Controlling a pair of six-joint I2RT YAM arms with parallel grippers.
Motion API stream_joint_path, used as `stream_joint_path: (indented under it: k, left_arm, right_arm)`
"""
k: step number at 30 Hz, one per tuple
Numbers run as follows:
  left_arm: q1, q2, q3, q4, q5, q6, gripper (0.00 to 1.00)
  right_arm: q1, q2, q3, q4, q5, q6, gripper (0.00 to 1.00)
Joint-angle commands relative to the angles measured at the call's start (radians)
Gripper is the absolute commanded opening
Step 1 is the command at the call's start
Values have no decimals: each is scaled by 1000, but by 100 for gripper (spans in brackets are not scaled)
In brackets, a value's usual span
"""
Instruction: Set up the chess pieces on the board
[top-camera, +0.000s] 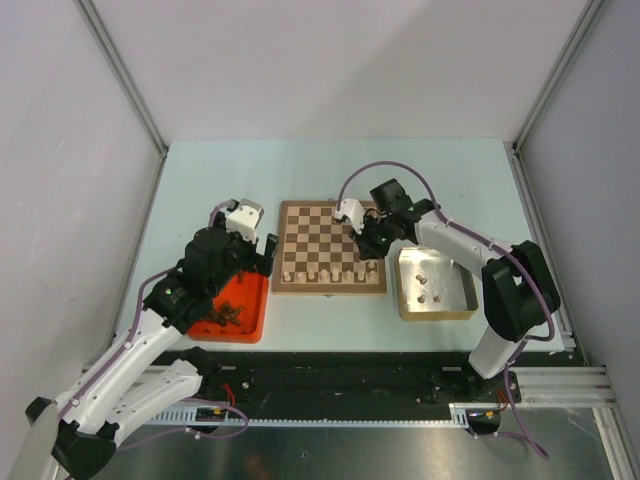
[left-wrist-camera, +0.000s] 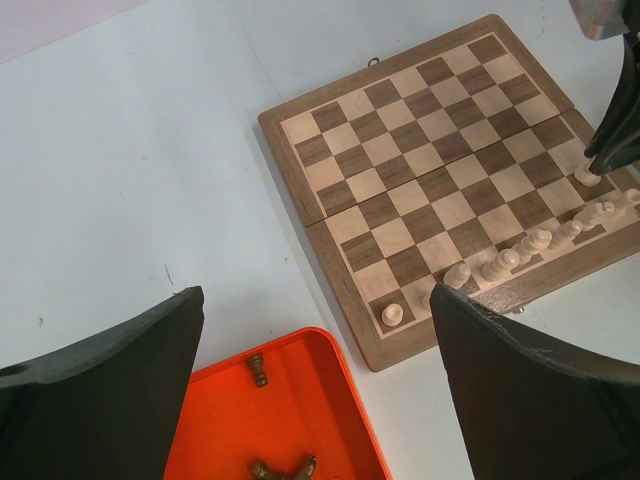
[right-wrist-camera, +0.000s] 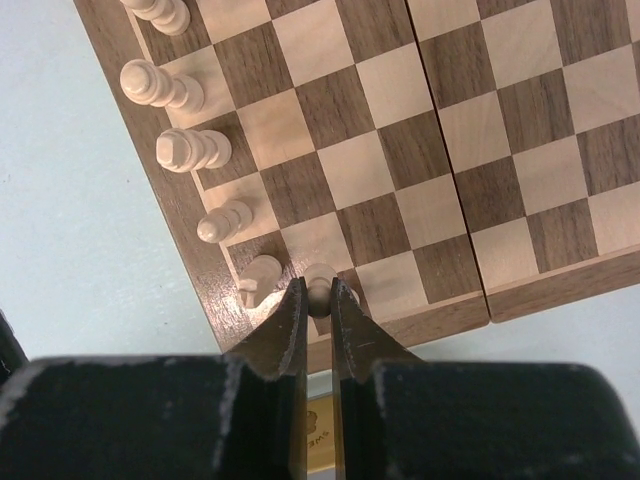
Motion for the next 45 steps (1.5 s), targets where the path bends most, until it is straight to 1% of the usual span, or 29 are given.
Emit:
stream_joint_path:
  k: [1,20,28,45]
  left_arm:
    - [7,-15,-2,34,18,42,100]
    - [7,-11,-2,35,21,42,100]
    - [7,-11,-2,32,23,41,100]
    - [7,-14,-2,35,23,42,100]
  right_arm:
    - [17,25,50,22,10,19,5]
    - [57,93,57,25,53,14,12]
    - [58,99,60,36,67,22,13]
    - [61,110,62,26,71,20,22]
